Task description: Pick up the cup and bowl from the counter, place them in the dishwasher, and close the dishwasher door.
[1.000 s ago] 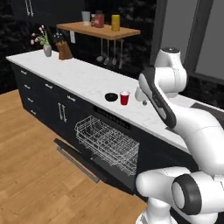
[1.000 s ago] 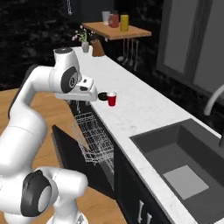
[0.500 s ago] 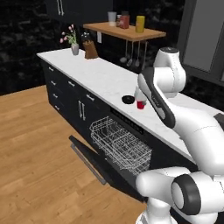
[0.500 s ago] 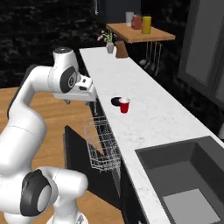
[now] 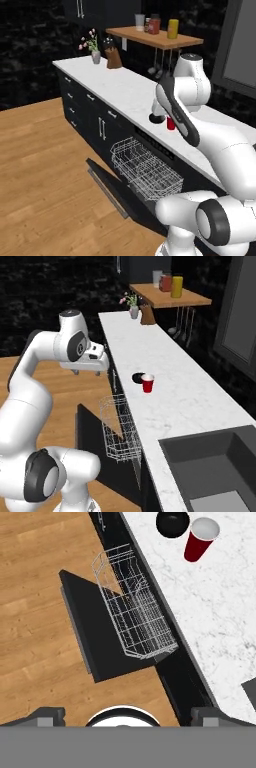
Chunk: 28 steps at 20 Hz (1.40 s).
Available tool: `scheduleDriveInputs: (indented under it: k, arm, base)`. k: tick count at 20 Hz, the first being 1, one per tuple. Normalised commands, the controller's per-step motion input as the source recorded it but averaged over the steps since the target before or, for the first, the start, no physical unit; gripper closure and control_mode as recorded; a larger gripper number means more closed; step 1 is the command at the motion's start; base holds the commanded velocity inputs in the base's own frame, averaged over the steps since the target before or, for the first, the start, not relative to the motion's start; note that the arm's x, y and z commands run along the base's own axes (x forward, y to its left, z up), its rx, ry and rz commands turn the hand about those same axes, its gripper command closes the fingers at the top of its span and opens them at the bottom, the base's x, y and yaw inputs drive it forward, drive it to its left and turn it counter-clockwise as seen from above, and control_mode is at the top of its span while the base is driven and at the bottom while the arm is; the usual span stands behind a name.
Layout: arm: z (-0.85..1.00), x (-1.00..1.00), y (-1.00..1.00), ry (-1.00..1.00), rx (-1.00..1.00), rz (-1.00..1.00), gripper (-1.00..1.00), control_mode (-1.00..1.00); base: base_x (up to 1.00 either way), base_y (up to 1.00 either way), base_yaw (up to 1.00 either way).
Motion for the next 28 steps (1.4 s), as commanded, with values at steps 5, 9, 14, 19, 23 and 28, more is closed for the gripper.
scheduleDriveInputs:
  k: [5,9,14,19,23,28]
  arm:
    - [0.00,0.00,0.00,0.00,0.00,0.00,-1.00,1.00]
    - [0.00,0.00,0.00,0.00,0.00,0.00,-1.00,1.00]
    - [0.00,0.00,0.00,0.00,0.00,0.00,-1.00,1.00]
    - [0.00,0.00,0.00,0.00,0.00,0.00,-1.00,1.00]
    - [0.00,0.00,0.00,0.00,0.00,0.00,-1.00,1.00]
    - [0.00,0.00,0.00,0.00,0.00,0.00,-1.00,1.00]
  base:
    - [0.24,-0.40,0.06]
    - [0.03,-0.47,0.05]
    - [0.16,-0.16,0.04]
    - [0.25,-0.17,0.05]
    - [0.32,-0.10,0.04]
    - [0.38,0.00,0.06]
